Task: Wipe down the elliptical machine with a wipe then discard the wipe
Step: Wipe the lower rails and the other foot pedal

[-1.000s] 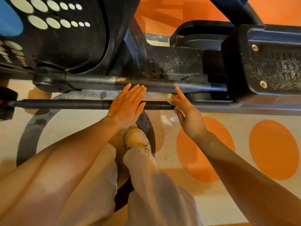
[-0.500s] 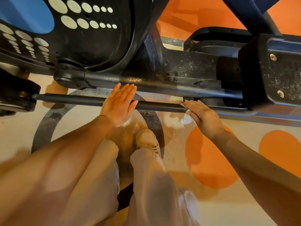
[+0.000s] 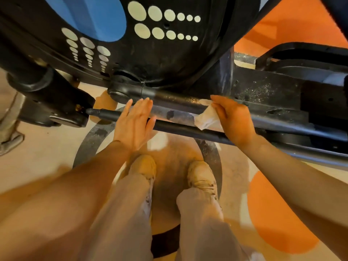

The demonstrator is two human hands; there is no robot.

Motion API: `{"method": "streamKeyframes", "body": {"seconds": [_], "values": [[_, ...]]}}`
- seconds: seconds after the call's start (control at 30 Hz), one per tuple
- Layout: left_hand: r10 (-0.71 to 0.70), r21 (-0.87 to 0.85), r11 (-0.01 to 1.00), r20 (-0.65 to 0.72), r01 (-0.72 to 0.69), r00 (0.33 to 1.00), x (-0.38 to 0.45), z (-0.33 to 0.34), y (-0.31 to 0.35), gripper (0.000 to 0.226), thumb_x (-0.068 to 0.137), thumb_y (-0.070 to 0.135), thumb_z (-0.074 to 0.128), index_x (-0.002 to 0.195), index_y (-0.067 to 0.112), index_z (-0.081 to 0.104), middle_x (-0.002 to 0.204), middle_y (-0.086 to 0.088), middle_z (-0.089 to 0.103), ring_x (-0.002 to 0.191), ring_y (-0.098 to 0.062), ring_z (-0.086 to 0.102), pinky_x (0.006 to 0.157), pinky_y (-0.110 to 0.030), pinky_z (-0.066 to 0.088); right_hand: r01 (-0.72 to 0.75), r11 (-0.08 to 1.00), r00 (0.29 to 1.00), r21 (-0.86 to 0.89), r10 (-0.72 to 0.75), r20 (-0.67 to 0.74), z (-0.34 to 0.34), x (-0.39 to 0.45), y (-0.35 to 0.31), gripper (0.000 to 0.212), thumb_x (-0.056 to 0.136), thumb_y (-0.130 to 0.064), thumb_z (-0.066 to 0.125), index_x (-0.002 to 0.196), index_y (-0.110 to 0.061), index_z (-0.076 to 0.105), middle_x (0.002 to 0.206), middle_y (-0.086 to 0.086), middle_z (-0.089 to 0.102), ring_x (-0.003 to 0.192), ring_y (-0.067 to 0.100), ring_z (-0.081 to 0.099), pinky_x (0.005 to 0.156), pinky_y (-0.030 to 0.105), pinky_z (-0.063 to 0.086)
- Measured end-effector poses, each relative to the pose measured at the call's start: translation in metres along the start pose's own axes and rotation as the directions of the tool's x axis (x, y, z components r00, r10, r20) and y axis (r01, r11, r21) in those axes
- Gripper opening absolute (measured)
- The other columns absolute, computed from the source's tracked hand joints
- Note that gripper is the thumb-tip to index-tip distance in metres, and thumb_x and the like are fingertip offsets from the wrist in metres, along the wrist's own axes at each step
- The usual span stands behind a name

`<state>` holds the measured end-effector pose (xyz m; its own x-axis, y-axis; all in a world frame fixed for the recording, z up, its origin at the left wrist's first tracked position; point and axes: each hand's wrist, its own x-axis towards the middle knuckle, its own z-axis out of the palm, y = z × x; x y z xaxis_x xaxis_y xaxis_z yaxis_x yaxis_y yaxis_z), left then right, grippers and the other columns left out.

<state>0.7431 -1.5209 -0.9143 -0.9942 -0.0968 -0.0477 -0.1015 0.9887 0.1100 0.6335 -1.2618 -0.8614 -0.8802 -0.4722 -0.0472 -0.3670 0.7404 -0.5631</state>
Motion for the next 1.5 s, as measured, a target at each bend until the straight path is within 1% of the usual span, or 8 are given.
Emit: {"method": "streamKeyframes", "body": {"seconds": [0.2,0.43,0.57,0.73,0.87,1.1,1.23,1.5], "values": [[-0.110,-0.106,0.989,-0.070,0.103,0.991,0.012,0.003,-0.031,0.062,0.103,0.042,0.023,0.146,0.003,0.042,0.150,-0.015,0.046,0.141,-0.027,0.039,0.122,-0.045,0.019,-0.030,0.999,0.995,-0.014,0.032,0.090,0.035,0.057,-0.039,0.040,0.104,-0.026,0.043,0.141,-0.012,0.049,0.141,0.012,0.053,0.128,0.031,0.050,0.108,0.031,0.034],[-0.216,-0.207,0.959,-0.099,0.193,0.971,0.054,-0.004,-0.060,0.061,0.104,0.043,0.024,0.153,0.008,0.030,0.157,-0.013,0.034,0.148,-0.024,0.026,0.124,-0.039,0.010,0.081,0.997,0.993,0.021,-0.082,0.082,0.062,0.103,-0.070,0.037,0.100,-0.023,0.052,0.130,-0.002,0.058,0.128,0.020,0.061,0.118,0.037,0.057,0.102,0.042,0.044],[-0.247,-0.081,0.965,0.038,0.249,0.968,0.081,0.004,-0.071,0.059,0.107,0.039,0.023,0.157,0.009,0.014,0.164,-0.009,0.017,0.152,-0.021,0.010,0.124,-0.038,0.003,0.135,0.991,0.986,0.022,-0.137,0.095,0.077,0.126,-0.087,0.030,0.100,-0.019,0.053,0.120,0.002,0.062,0.125,0.016,0.063,0.115,0.034,0.058,0.098,0.045,0.045],[-0.276,0.040,0.961,0.243,0.274,0.930,0.093,0.020,-0.078,0.066,0.106,0.043,0.020,0.157,0.011,-0.008,0.165,-0.004,-0.014,0.152,-0.018,-0.012,0.123,-0.038,-0.006,0.337,0.928,0.937,-0.161,-0.313,0.158,0.125,0.134,-0.074,0.031,0.096,-0.015,0.056,0.125,-0.006,0.062,0.126,0.015,0.062,0.113,0.035,0.059,0.088,0.048,0.052],[-0.249,0.036,0.967,0.363,0.254,0.898,0.091,0.027,-0.077,0.074,0.105,0.046,0.024,0.153,0.012,-0.020,0.161,-0.003,-0.029,0.149,-0.018,-0.022,0.122,-0.039,-0.010,0.394,0.918,0.876,-0.045,-0.360,0.321,0.145,0.123,-0.056,0.053,0.098,-0.006,0.054,0.148,-0.015,0.039,0.153,0.011,0.039,0.142,0.027,0.035,0.115,0.040,0.029],[-0.197,0.038,0.979,0.459,0.202,0.866,0.092,0.024,-0.069,0.080,0.105,0.047,0.027,0.149,0.013,-0.029,0.157,-0.002,-0.037,0.145,-0.017,-0.031,0.120,-0.039,-0.016,0.514,0.829,0.818,-0.220,-0.397,0.415,0.150,0.119,-0.046,0.057,0.107,-0.032,0.028,0.155,-0.011,0.006,0.164,0.004,-0.002,0.149,0.015,-0.011,0.112,0.018,-0.017],[-0.120,0.074,0.993,0.473,0.096,0.873,0.094,0.021,-0.065,0.076,0.106,0.046,0.022,0.148,0.011,-0.031,0.156,-0.006,-0.038,0.145,-0.020,-0.032,0.118,-0.039,-0.017,0.522,0.821,0.813,-0.233,-0.395,0.427,0.157,0.116,-0.045,0.059,0.106,-0.030,0.030,0.156,-0.010,0.004,0.163,0.006,-0.008,0.147,0.017,-0.017,0.117,0.029,-0.015],[-0.100,0.108,0.993,0.486,0.054,0.868,0.097,0.018,-0.063,0.075,0.106,0.047,0.018,0.147,0.009,-0.032,0.157,-0.007,-0.037,0.145,-0.022,-0.031,0.118,-0.041,-0.015,0.581,0.756,0.759,-0.302,-0.367,0.538,0.132,0.114,-0.022,0.067,0.105,-0.041,0.030,0.154,-0.018,-0.009,0.161,-0.001,-0.018,0.147,0.013,-0.019,0.113,0.022,-0.016]]}}
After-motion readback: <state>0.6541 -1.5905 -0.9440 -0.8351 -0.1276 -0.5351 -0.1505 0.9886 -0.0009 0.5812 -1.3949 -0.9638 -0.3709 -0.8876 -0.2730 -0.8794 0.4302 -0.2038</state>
